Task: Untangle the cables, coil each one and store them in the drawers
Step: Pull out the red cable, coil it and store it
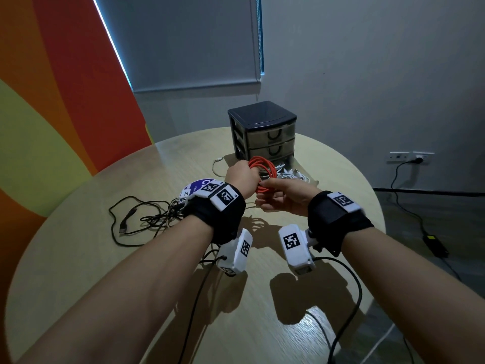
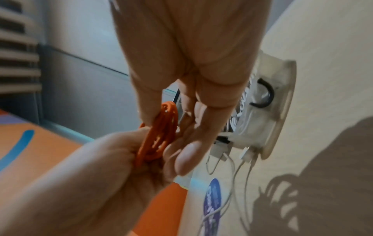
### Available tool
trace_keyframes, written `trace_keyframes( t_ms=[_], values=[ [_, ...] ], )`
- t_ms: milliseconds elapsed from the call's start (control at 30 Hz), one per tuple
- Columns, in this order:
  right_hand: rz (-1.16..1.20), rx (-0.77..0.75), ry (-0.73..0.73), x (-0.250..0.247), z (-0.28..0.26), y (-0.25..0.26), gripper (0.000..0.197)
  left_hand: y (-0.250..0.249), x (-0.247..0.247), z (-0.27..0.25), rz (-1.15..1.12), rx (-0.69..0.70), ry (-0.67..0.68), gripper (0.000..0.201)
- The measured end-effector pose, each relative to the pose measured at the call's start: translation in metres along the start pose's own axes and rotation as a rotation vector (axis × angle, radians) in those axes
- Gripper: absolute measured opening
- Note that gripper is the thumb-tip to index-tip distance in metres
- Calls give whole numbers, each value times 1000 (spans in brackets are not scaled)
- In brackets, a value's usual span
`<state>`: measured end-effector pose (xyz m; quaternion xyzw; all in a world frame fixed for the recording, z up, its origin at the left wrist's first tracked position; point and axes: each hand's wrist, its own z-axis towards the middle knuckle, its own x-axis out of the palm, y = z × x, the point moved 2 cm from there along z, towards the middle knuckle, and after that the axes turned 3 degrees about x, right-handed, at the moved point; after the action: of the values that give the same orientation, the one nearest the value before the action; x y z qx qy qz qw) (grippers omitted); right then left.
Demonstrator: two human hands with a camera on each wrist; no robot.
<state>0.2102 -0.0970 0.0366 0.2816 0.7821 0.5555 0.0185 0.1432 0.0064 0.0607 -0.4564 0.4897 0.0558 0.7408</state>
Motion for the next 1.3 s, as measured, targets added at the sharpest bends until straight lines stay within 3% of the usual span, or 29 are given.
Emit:
trace_keyframes(
  t_ms=[300,400,533,667,833,1033,1100,1167,1300],
  values=[
    [12,-103,184,-4,-1,0,19,-6,-8,-10,-379,-59,143,21],
    [17,-114,205,-7,-3,-1,15,-10,-12,-12,-338,28,164,27],
    [-26,-101,196,-11,-4,-2,16,-8,-11,-13,-337,43,153,29],
    [-124,-98,123,-10,-2,0,21,-5,-7,-14,-375,15,150,25],
    [-134,-152,-2,-4,2,1,11,-4,-13,-13,-397,4,149,16],
    [-153,-285,-185,1,14,-1,22,0,-17,-15,-371,101,232,30],
    [-149,-319,-224,0,19,-2,25,1,-15,-15,-376,153,192,43],
    [-140,-343,-240,-1,19,-1,24,0,-11,-15,-330,158,70,49],
    [-147,-400,-266,-1,19,3,22,-2,-4,-14,-319,131,-110,35]
  ],
)
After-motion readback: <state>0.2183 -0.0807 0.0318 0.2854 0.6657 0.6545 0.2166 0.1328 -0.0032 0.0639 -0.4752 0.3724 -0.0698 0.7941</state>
